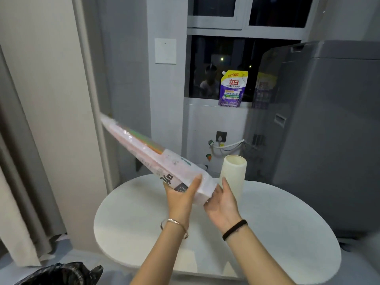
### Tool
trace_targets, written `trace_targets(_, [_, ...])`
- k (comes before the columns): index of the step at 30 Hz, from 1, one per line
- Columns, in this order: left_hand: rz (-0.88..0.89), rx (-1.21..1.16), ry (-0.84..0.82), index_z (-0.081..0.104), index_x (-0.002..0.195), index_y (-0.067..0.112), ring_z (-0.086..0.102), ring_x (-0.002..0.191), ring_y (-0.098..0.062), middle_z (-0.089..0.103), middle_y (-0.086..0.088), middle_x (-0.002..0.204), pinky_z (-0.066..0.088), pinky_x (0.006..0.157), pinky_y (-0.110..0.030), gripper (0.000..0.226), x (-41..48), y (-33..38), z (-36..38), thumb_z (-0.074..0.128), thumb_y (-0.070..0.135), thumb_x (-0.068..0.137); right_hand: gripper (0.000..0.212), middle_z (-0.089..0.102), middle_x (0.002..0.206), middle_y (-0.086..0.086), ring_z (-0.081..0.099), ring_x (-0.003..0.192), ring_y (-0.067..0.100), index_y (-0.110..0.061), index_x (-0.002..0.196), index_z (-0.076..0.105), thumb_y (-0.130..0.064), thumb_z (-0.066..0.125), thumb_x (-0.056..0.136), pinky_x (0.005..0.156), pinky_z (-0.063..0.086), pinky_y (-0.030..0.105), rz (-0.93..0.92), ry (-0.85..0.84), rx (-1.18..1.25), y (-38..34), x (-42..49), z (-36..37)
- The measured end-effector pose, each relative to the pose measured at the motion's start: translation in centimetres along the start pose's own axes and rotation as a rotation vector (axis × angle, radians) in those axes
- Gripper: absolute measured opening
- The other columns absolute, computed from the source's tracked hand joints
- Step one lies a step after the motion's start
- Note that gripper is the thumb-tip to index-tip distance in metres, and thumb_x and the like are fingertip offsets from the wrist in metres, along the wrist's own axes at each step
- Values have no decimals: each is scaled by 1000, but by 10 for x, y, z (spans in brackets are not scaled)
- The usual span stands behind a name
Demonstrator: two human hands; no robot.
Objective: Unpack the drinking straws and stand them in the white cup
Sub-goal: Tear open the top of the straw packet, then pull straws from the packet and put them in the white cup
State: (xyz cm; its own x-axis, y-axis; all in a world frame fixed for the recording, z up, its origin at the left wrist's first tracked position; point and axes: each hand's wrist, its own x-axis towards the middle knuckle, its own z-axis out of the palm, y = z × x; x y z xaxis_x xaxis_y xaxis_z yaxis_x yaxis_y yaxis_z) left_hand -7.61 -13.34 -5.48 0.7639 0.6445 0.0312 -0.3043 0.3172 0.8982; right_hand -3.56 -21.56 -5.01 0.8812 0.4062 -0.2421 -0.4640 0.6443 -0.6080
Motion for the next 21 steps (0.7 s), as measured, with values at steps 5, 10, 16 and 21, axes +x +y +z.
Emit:
trace_targets(5, [92,174,-138,47,131,13,66,109,-17,66,-5,119,55,94,-34,74,-5,-30,1,84,6,68,43,68,106,19,65,91,31,-6,122,53,-36,35,98,79,53,40,66,-2,149,16,13,-25])
trace_targets(10, [-42,67,-103,58,127,11,67,109,-20,70,-7,118,55,95,-33,54,1,-41,6,78,13,76,25,76,84,10,72,75,23,-8,100,64,-20,43,96,58,58,30,-53,-25,65,16,19,-35])
trace_targets(16, [-351,-309,-35,54,134,13,63,117,-27,67,-12,126,51,98,-43,48,8,-39,4,64,26,89,17,58,81,3,57,74,12,-15,86,50,-26,44,98,63,47,19,-598,224,-705,13,26,-39])
trace_targets(21, [-456,-522,-31,58,115,13,76,73,-20,78,-11,87,61,67,-33,27,9,-38,6,59,28,93,13,65,80,5,62,75,12,-14,82,54,-18,53,94,66,49,19,-676,27,-933,-3,26,-37])
